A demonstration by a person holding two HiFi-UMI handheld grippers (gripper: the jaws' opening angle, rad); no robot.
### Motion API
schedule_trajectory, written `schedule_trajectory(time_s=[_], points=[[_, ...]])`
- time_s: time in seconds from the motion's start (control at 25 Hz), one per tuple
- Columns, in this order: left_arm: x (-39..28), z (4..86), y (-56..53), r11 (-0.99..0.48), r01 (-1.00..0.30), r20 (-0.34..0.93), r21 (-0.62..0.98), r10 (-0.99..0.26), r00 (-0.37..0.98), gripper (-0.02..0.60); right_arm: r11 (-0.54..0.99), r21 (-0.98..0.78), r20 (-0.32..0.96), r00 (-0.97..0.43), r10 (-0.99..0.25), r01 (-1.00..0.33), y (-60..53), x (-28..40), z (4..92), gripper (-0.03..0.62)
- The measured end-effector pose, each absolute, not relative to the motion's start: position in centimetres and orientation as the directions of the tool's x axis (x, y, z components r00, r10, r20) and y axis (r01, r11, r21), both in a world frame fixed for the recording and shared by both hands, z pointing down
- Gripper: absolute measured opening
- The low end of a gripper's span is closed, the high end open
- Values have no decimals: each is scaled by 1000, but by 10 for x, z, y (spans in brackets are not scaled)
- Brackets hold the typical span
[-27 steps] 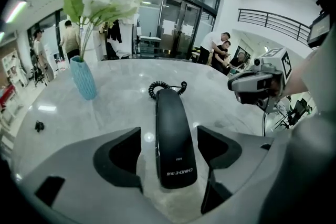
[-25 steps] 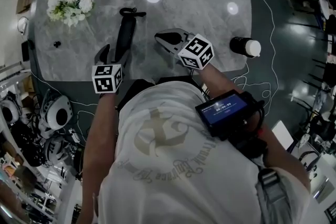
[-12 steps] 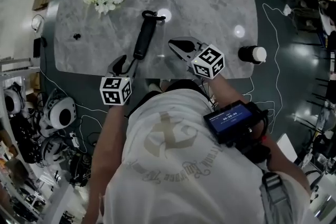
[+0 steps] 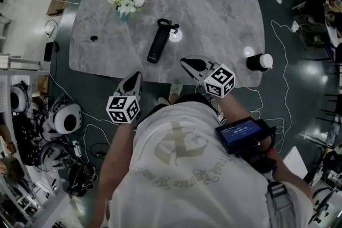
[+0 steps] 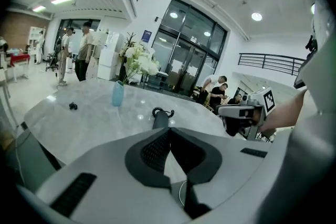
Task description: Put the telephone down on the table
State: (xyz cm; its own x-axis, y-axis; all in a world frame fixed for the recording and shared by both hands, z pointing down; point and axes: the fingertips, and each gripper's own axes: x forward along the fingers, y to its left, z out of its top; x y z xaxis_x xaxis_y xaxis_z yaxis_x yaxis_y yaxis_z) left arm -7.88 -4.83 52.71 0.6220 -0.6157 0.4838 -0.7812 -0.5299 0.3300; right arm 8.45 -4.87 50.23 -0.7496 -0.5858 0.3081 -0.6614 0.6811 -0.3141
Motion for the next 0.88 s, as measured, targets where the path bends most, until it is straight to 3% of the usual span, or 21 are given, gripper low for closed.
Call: schedule_trajectory(time_s=[0.88], points=[[-50, 523, 20, -628, -688, 445, 363, -532, 720, 12, 626, -295, 307, -692, -653, -721, 39, 96, 497, 15]])
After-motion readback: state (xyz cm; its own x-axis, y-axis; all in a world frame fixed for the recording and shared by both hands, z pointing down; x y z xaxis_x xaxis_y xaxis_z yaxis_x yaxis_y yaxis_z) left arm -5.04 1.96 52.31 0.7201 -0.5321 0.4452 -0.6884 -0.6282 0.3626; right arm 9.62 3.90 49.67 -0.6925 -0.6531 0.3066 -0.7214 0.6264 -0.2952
